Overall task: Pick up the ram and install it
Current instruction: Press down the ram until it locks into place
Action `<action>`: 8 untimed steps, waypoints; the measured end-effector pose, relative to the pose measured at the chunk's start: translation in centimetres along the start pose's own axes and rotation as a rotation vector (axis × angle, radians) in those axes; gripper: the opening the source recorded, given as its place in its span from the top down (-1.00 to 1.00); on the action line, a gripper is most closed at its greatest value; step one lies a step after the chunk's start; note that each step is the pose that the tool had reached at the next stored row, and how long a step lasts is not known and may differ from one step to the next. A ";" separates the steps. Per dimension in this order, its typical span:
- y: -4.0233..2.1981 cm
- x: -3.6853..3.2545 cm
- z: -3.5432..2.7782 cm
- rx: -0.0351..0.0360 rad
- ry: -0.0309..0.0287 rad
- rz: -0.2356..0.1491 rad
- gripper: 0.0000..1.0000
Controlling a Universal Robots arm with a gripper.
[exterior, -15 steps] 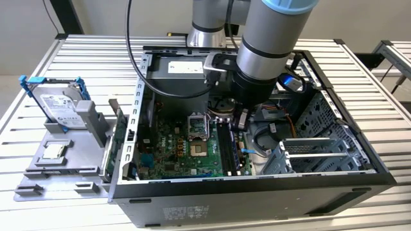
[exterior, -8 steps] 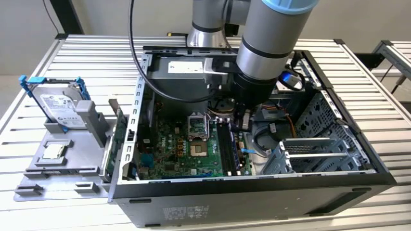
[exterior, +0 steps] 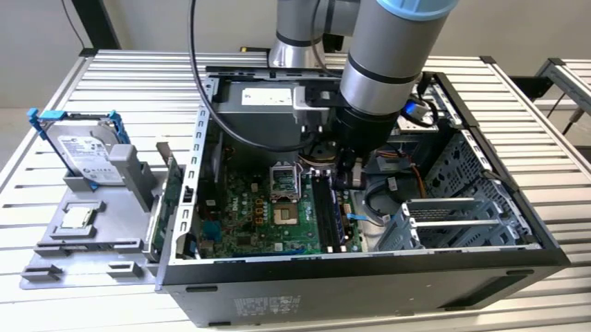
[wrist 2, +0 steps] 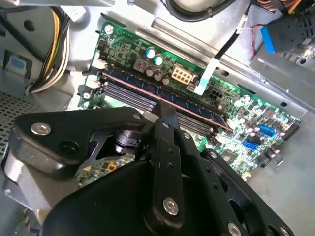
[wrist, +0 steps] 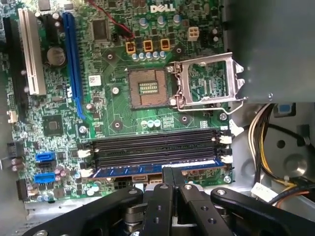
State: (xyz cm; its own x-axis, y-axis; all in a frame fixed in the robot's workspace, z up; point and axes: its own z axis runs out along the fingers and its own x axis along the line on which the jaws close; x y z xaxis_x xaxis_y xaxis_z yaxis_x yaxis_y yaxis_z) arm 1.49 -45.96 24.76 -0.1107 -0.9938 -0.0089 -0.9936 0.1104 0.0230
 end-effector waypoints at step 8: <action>0.00 0.00 0.00 -0.0001 0.0004 -0.017 1.00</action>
State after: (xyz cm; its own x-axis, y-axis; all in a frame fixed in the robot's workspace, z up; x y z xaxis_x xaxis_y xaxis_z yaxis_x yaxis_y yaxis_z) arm 1.49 -45.96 24.76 -0.0940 -0.9955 -0.0088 -0.9953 0.0938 0.0230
